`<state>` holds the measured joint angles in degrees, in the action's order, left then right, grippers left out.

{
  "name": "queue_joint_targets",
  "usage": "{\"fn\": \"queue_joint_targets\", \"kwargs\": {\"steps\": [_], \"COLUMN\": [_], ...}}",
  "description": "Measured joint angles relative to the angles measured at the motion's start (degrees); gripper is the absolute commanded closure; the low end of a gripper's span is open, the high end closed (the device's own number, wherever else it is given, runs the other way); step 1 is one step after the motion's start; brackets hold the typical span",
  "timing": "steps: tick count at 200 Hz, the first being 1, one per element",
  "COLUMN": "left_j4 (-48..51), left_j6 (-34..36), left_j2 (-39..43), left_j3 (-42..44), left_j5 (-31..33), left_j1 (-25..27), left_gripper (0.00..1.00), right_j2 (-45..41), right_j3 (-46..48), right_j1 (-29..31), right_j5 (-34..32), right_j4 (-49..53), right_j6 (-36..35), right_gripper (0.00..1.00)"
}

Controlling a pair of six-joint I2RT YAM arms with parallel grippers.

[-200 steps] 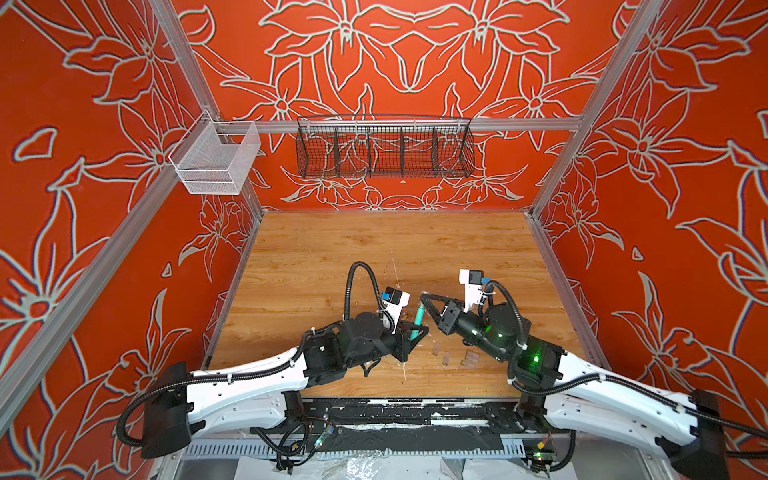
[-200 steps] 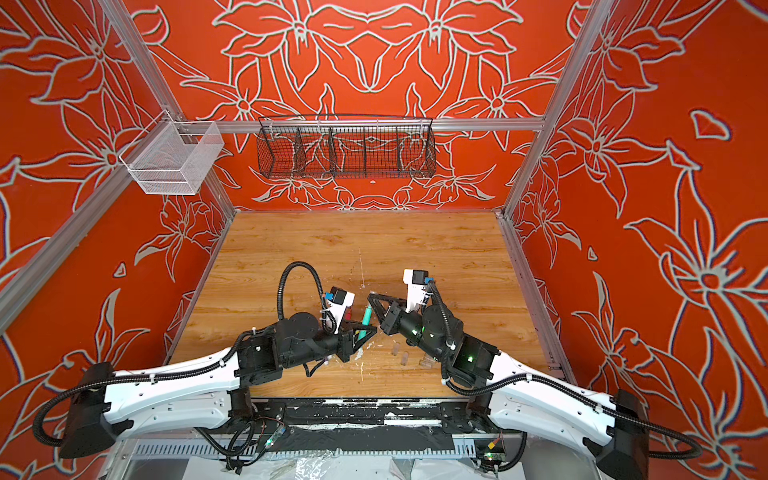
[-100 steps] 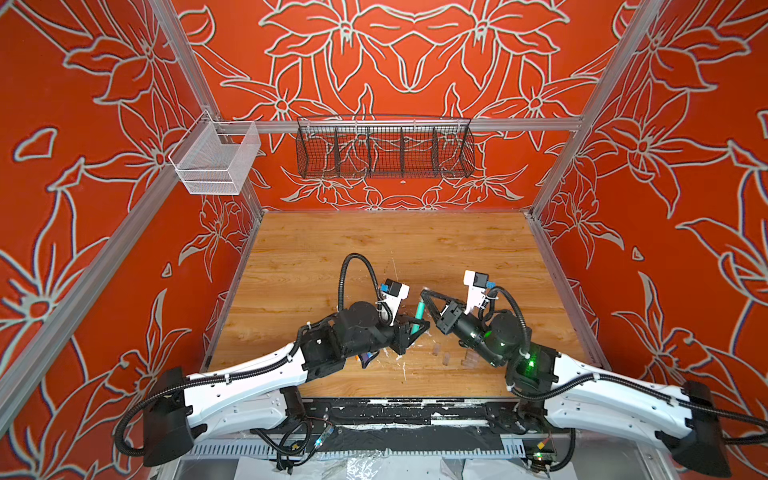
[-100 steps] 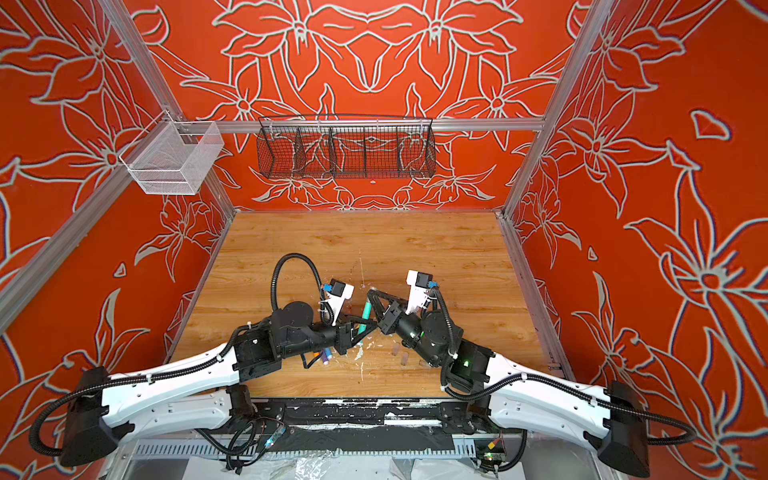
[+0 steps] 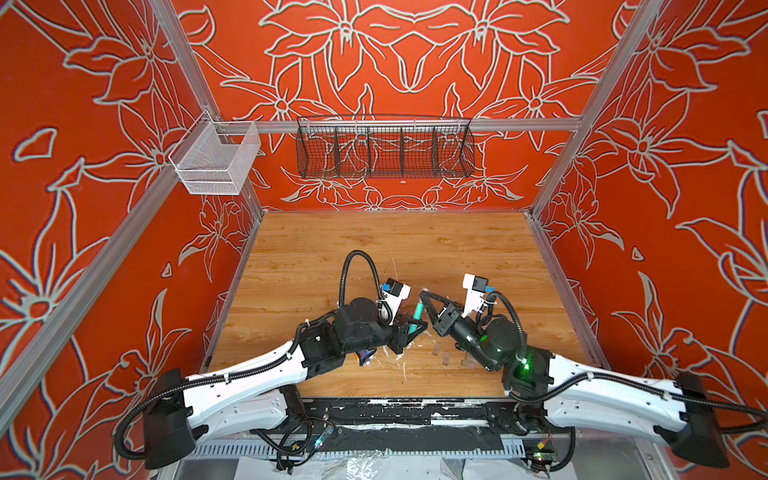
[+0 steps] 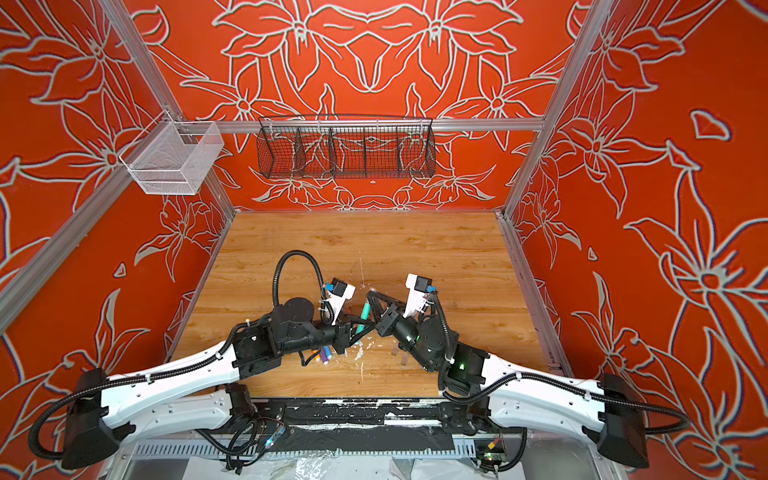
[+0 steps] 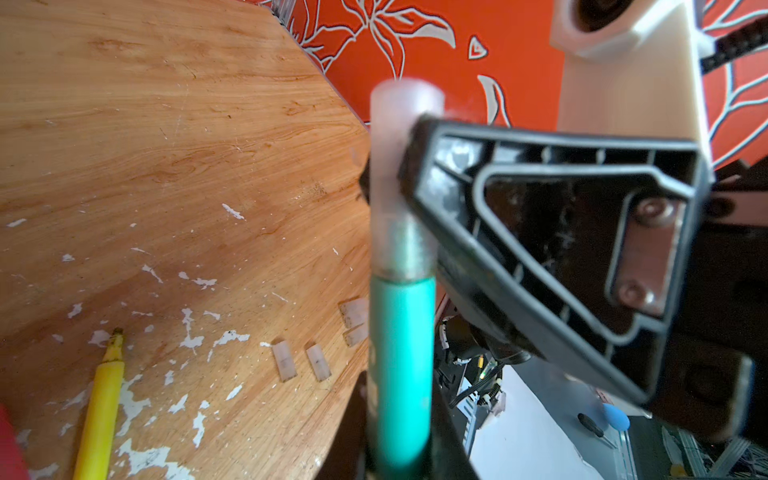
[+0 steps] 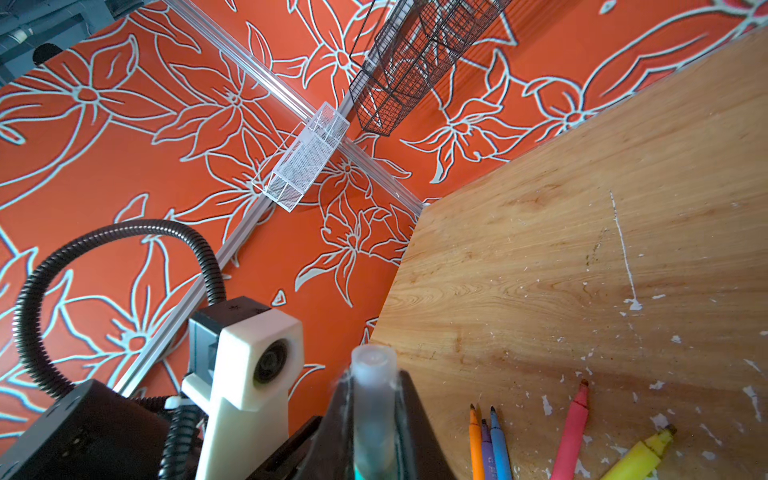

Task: Insert the pens into the pen caps

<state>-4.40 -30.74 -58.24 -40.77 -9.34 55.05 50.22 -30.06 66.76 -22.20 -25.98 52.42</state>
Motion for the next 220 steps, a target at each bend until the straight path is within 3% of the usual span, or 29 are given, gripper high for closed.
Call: {"fn": "queue_joint_targets", "kwargs": {"steps": [114,174,202,220], "left_j4": [4.9,7.1,1.3,-2.3], "left_j6": [4.7,4.0,2.5,3.1], "left_j2": [0.0,-1.4,-2.5,-2.3], "left_j3": [-2.5,-5.6,-8.9,-11.1], "left_j5": [-4.0,-15.8,-8.1,-5.9], "left_j1": [-4.1,-11.6,-16.7,-16.8], "left_gripper": [1.00,1.00,1.00,1.00], "right_j2": [4.3,7.1,8.9,11.7], "right_j3": [0.2,0.2,0.5,0.5], "right_j1": [2.0,2.1,8.0,9.5], "right_j5": [-4.0,-4.9,4.7,9.7], "right_j4": [-7.8,-13.7,-11.8,-8.2], "right_j6": [-4.1,-4.9,-6.3,-7.0], "right_gripper": [1.00,1.00,1.00,1.00]}}
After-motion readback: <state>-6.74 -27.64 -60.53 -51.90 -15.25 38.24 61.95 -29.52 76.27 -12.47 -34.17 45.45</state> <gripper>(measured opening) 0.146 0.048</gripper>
